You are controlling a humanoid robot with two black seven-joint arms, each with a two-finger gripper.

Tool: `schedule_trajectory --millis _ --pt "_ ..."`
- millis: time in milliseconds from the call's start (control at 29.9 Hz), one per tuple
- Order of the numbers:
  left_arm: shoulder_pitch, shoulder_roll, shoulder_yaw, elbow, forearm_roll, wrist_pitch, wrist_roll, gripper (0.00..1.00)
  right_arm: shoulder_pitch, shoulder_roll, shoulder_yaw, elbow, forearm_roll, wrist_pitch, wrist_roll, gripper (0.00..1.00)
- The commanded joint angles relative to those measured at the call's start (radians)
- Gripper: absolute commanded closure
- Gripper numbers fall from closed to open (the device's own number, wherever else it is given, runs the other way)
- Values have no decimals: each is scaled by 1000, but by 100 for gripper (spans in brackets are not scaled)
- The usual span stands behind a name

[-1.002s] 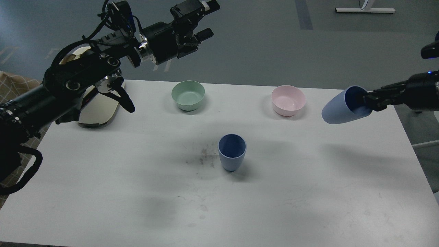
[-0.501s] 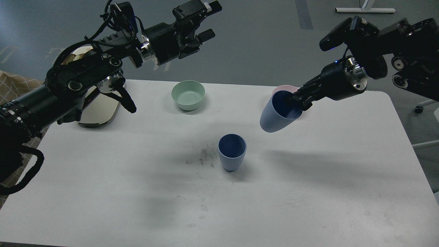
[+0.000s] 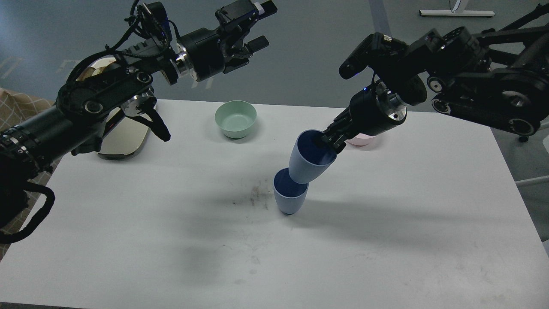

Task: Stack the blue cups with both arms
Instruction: 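Lower the held cup into the centered blue cup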

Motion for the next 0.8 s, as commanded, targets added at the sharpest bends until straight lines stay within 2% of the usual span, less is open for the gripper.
schedule_trajectory --millis 0,768 --pt "1 0 -1 0 0 0 0 2 -2 43 -8 -23 43 0 0 100" --pt "1 0 -2 0 0 2 0 2 -10 106 -60 -69 55 0 0 100"
